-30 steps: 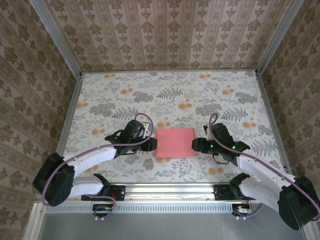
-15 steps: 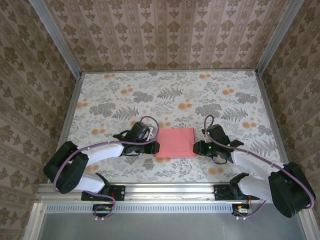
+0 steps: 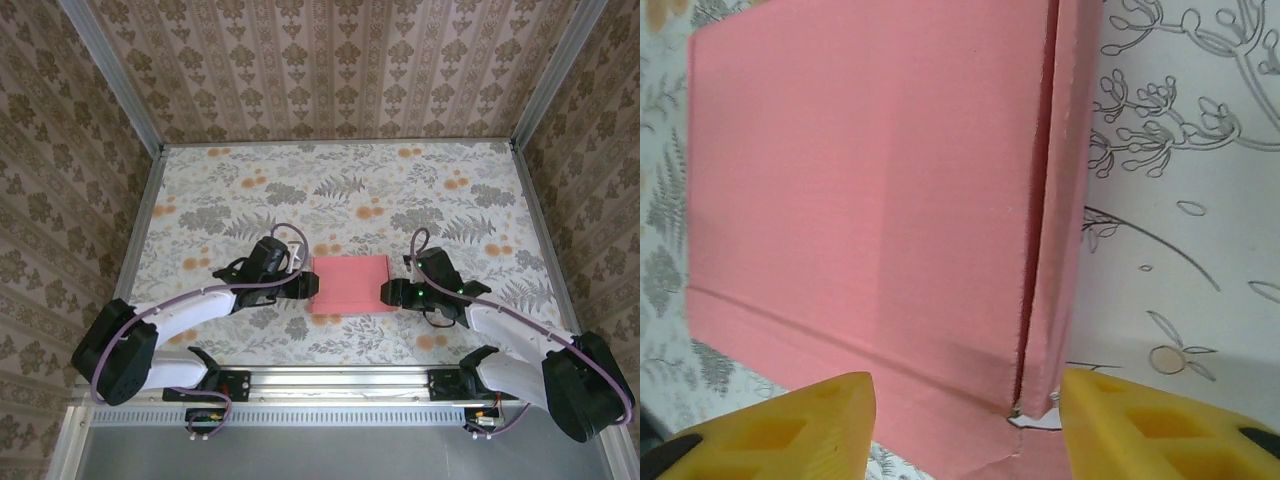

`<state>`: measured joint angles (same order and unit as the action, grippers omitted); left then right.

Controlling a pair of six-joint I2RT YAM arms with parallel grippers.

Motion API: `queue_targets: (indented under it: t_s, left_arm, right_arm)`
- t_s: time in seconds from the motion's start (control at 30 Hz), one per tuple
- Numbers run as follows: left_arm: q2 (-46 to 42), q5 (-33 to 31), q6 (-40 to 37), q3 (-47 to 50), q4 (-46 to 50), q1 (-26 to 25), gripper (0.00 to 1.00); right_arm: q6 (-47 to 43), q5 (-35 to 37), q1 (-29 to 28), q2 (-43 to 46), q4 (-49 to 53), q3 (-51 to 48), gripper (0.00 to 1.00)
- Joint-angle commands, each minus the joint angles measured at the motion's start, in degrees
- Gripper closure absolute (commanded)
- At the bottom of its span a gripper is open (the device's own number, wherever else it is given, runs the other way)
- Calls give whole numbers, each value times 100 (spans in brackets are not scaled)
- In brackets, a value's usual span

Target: Fold the paper box

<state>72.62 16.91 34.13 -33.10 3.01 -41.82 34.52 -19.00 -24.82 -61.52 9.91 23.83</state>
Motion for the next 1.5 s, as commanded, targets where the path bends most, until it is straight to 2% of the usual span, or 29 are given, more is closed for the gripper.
queue_targets:
  t_s: [0.0,0.2,0.23,0.33,0.37,0.83,1.47]
  left_arm:
    - [-114,387,161,201,-157,49,46]
    - [6,568,327,256,-110,35,31]
    - [22,573,332,252,-100,37,27]
    - [29,627,348,234,-115,27,3]
    - [12,644,372,234,-132,31,0]
    - [160,1046,806,374,-795,-8,0]
    - [499,1356,1132,314,-1432,-30,0]
  right_arm:
    - [-17,-612,120,65,-68,119,39]
    - [-23,-942,245,17,35,174,15]
    - [-26,-991,264,1,24,174,12]
    - [-83,-1134,293,-57,-50,166,0]
    - [-102,-1154,302,-90,-68,165,0]
    - [-230,-1576,412,-526,-669,157,0]
    - [-253,-1610,423,-550,-766,135,0]
